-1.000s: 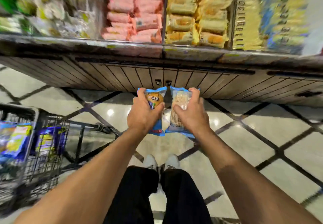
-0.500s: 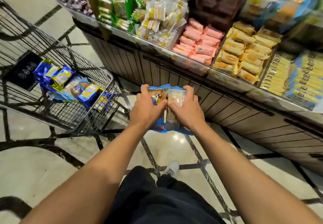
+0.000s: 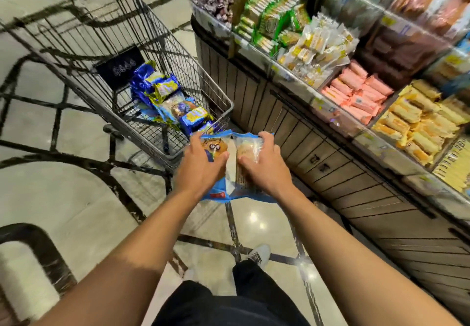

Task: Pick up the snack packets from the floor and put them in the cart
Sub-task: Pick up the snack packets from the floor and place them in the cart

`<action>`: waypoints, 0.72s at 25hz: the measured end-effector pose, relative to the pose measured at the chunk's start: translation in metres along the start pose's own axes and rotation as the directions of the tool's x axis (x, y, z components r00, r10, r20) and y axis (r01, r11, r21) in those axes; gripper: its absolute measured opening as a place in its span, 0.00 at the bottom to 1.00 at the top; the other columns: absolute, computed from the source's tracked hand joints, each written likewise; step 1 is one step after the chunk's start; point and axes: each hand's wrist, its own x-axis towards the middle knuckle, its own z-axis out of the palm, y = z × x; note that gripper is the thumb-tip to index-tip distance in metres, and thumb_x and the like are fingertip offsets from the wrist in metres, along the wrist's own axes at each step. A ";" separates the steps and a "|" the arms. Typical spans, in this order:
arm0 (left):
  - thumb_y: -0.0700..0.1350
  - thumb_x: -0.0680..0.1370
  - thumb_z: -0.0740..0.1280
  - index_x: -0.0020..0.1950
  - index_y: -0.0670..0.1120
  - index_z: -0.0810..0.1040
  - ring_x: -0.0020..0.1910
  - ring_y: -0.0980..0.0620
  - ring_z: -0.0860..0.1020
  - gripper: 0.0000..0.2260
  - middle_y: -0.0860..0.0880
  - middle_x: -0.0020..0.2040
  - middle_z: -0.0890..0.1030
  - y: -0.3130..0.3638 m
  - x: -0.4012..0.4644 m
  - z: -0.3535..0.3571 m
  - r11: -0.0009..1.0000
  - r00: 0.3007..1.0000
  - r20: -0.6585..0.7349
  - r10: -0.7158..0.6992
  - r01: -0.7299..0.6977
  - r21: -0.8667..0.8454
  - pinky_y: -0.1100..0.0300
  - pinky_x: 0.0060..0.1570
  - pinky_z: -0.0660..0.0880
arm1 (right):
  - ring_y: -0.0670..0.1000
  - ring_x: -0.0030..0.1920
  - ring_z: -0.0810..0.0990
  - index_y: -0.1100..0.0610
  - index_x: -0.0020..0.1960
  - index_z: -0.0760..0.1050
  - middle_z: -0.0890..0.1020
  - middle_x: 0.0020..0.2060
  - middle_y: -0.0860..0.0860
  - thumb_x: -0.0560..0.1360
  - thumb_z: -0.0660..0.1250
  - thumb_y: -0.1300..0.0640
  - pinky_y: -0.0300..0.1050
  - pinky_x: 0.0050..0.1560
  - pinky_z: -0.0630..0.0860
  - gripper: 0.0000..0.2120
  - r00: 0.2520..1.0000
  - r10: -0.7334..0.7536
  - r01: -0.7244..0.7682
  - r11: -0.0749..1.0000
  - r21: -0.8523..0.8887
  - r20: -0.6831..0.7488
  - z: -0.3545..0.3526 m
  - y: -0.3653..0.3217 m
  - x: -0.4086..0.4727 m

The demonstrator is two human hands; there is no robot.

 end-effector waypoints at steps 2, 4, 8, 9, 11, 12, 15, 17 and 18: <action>0.63 0.74 0.68 0.76 0.51 0.56 0.64 0.40 0.74 0.36 0.44 0.69 0.73 -0.033 -0.003 -0.035 1.000 0.999 -0.032 -0.023 0.023 0.003 0.44 0.60 0.73 | 0.63 0.56 0.77 0.45 0.70 0.57 0.71 0.59 0.57 0.72 0.66 0.41 0.57 0.57 0.75 0.31 1.000 -0.022 0.022 1.000 0.007 0.014 0.028 -0.030 -0.008; 0.64 0.74 0.68 0.76 0.52 0.56 0.64 0.41 0.75 0.37 0.44 0.69 0.73 -0.060 -0.005 -0.064 0.999 0.997 -0.050 -0.051 0.051 -0.006 0.43 0.60 0.73 | 0.63 0.58 0.76 0.46 0.70 0.57 0.72 0.59 0.57 0.71 0.67 0.42 0.57 0.58 0.74 0.32 0.999 -0.045 0.045 0.999 0.011 0.024 0.051 -0.055 -0.013; 0.63 0.74 0.68 0.75 0.52 0.57 0.63 0.40 0.75 0.36 0.44 0.69 0.73 -0.111 -0.006 -0.120 0.991 0.984 -0.112 -0.135 0.135 -0.009 0.44 0.59 0.73 | 0.62 0.60 0.74 0.48 0.71 0.57 0.73 0.60 0.58 0.71 0.67 0.42 0.57 0.59 0.73 0.34 0.991 -0.111 0.110 0.994 0.020 0.071 0.098 -0.104 -0.025; 0.64 0.73 0.68 0.75 0.52 0.57 0.63 0.40 0.75 0.36 0.44 0.68 0.73 -0.121 -0.003 -0.130 0.989 0.981 -0.122 -0.149 0.148 -0.018 0.43 0.59 0.74 | 0.62 0.61 0.74 0.49 0.71 0.57 0.73 0.60 0.58 0.71 0.68 0.42 0.57 0.59 0.73 0.34 0.988 -0.134 0.133 0.991 0.022 0.081 0.108 -0.115 -0.025; 0.66 0.71 0.67 0.74 0.54 0.57 0.62 0.41 0.76 0.37 0.45 0.67 0.75 -0.137 0.004 -0.147 0.985 0.977 -0.131 -0.170 0.166 -0.040 0.42 0.59 0.74 | 0.61 0.63 0.72 0.50 0.72 0.57 0.72 0.62 0.59 0.72 0.68 0.43 0.57 0.60 0.73 0.34 0.981 -0.162 0.161 0.987 0.022 0.103 0.125 -0.133 -0.020; 0.67 0.71 0.66 0.74 0.54 0.57 0.61 0.41 0.77 0.37 0.46 0.66 0.76 -0.143 0.010 -0.154 0.984 0.975 -0.136 -0.175 0.170 -0.045 0.41 0.59 0.74 | 0.61 0.64 0.72 0.51 0.72 0.56 0.71 0.64 0.59 0.73 0.68 0.43 0.57 0.61 0.72 0.35 0.978 -0.174 0.172 0.985 0.026 0.117 0.133 -0.141 -0.016; 0.65 0.73 0.67 0.75 0.53 0.56 0.62 0.40 0.76 0.36 0.44 0.67 0.74 -0.156 0.041 -0.177 0.980 0.965 -0.170 -0.199 0.197 -0.026 0.43 0.59 0.74 | 0.61 0.64 0.72 0.51 0.74 0.55 0.71 0.65 0.58 0.72 0.68 0.43 0.57 0.62 0.72 0.37 0.967 -0.218 0.216 0.976 0.023 0.132 0.159 -0.172 0.010; 0.64 0.74 0.67 0.75 0.53 0.56 0.62 0.41 0.76 0.36 0.44 0.67 0.74 -0.163 0.068 -0.192 0.980 0.962 -0.188 -0.197 0.197 -0.022 0.44 0.58 0.74 | 0.61 0.62 0.74 0.50 0.73 0.55 0.72 0.64 0.58 0.71 0.68 0.41 0.57 0.60 0.73 0.37 0.965 -0.224 0.222 0.975 0.033 0.138 0.175 -0.195 0.034; 0.64 0.74 0.68 0.75 0.52 0.56 0.62 0.42 0.76 0.36 0.45 0.67 0.74 -0.167 0.085 -0.199 0.980 0.961 -0.196 -0.197 0.196 -0.024 0.45 0.58 0.74 | 0.61 0.61 0.75 0.49 0.73 0.56 0.73 0.63 0.58 0.71 0.68 0.41 0.56 0.58 0.74 0.36 0.965 -0.221 0.217 0.975 0.044 0.143 0.183 -0.207 0.048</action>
